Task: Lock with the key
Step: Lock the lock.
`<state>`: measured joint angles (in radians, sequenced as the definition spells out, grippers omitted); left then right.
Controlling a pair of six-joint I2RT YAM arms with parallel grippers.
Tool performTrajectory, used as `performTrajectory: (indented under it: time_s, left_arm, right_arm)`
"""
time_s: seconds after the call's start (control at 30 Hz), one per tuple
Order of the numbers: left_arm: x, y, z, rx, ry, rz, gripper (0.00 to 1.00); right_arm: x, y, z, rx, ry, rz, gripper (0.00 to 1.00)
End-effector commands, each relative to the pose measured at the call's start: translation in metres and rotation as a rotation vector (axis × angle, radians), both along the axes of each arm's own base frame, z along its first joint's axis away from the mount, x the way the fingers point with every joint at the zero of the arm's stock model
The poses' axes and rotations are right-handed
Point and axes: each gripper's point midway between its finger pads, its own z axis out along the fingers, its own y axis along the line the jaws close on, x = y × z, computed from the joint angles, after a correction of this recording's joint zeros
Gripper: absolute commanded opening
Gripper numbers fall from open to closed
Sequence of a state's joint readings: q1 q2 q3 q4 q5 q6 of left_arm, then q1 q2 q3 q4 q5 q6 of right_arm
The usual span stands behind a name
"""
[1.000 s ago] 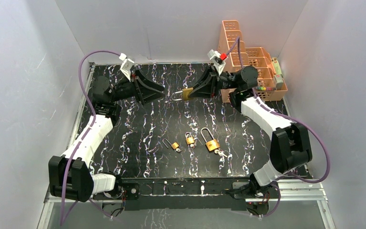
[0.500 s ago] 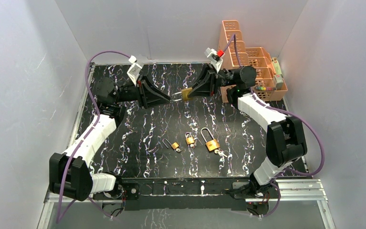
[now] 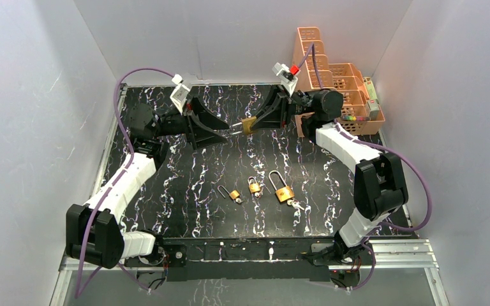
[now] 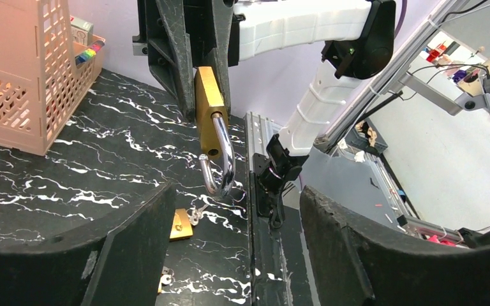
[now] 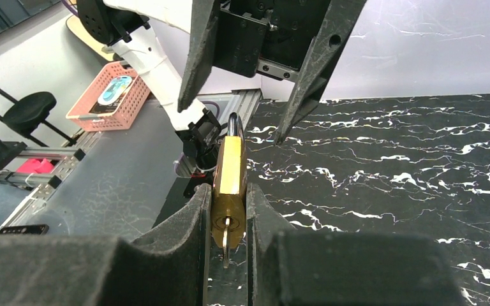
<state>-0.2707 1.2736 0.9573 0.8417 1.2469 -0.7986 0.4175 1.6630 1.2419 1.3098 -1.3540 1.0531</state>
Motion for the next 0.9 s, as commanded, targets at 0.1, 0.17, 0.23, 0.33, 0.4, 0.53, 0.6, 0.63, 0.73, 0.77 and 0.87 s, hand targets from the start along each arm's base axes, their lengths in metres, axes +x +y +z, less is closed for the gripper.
performTrajectory:
  time_s: [0.1,0.17,0.23,0.33,0.4,0.53,0.6,0.63,0.73,0.77,0.87]
  left_arm:
    - [-0.008,-0.005,0.020,-0.027,-0.111,-0.027,0.60]
    - [-0.010,-0.007,0.019,-0.026,-0.114,-0.040,0.58]
    - [-0.011,-0.008,0.019,-0.026,-0.114,-0.047,0.57]
    - [-0.014,-0.011,0.018,-0.025,-0.121,-0.063,0.46]
    - [-0.015,-0.011,0.018,-0.024,-0.124,-0.070,0.33]
    - [-0.015,-0.011,0.017,-0.027,-0.123,-0.068,0.00]
    - [-0.015,-0.011,0.016,-0.029,-0.126,-0.059,0.00]
    - [-0.014,-0.011,0.017,-0.035,-0.130,-0.049,0.00]
    - [-0.010,-0.012,0.017,-0.043,-0.131,-0.027,0.00]
    - [-0.008,-0.012,0.017,-0.044,-0.131,-0.020,0.00]
    - [-0.004,-0.013,0.015,-0.050,-0.137,0.003,0.00]
  right_arm:
    - [-0.004,0.001,0.033,0.089,-0.115,-0.015,0.00]
    - [-0.004,0.001,0.034,0.092,-0.116,-0.013,0.00]
    - [-0.004,0.001,0.035,0.092,-0.117,-0.011,0.00]
    - [-0.004,0.001,0.036,0.094,-0.117,-0.012,0.00]
    - [-0.004,0.001,0.036,0.094,-0.117,-0.010,0.00]
    - [-0.005,0.001,0.037,0.095,-0.119,-0.007,0.00]
    - [-0.005,0.001,0.037,0.094,-0.117,-0.005,0.00]
    - [-0.006,0.001,0.038,0.094,-0.116,-0.003,0.00]
    - [-0.007,0.002,0.039,0.096,-0.105,0.000,0.00]
    - [-0.008,0.003,0.040,0.095,-0.095,0.000,0.00]
    - [-0.009,0.006,0.045,0.094,-0.052,-0.002,0.00]
